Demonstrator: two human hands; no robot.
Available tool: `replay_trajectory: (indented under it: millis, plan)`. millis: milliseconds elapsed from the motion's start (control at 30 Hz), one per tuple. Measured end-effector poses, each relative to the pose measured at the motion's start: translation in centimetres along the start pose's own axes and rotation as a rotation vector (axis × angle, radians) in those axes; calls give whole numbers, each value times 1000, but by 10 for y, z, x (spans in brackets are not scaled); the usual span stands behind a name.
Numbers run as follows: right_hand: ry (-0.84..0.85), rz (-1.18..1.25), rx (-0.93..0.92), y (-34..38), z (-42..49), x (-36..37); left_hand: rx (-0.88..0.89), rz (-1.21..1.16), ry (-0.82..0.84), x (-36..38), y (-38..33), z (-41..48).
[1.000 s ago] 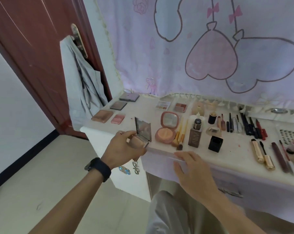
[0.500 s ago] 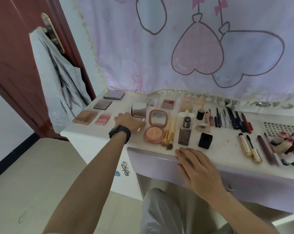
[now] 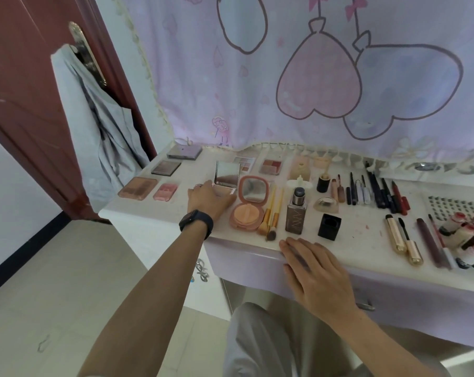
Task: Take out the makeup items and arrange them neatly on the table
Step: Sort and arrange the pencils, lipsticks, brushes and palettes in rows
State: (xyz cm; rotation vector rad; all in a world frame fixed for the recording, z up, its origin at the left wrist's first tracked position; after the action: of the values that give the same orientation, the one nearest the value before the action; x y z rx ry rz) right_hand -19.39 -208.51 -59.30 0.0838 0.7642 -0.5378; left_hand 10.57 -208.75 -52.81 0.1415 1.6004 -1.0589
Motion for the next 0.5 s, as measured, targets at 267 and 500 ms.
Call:
replay_trajectory:
  millis: [267,500]
  plan:
    - [-27,18,10,0,-2,-1,19,-47,-35,0,7,-6]
    - [-19,21,17,0,-2,2,8,22,-235,-38,45,-3]
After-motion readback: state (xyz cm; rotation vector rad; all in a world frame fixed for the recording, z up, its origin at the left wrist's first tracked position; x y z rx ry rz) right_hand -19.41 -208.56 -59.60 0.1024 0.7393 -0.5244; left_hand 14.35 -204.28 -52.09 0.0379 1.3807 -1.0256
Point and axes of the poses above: each hand's wrist, its own z-axis towards the middle knuckle, its own x-axis out of the palm, y = z × x, the point moved 6 cm from there along z, towards the middle knuckle, and after that the axes turned 2 degrees about -z, right-handed, at the moved point
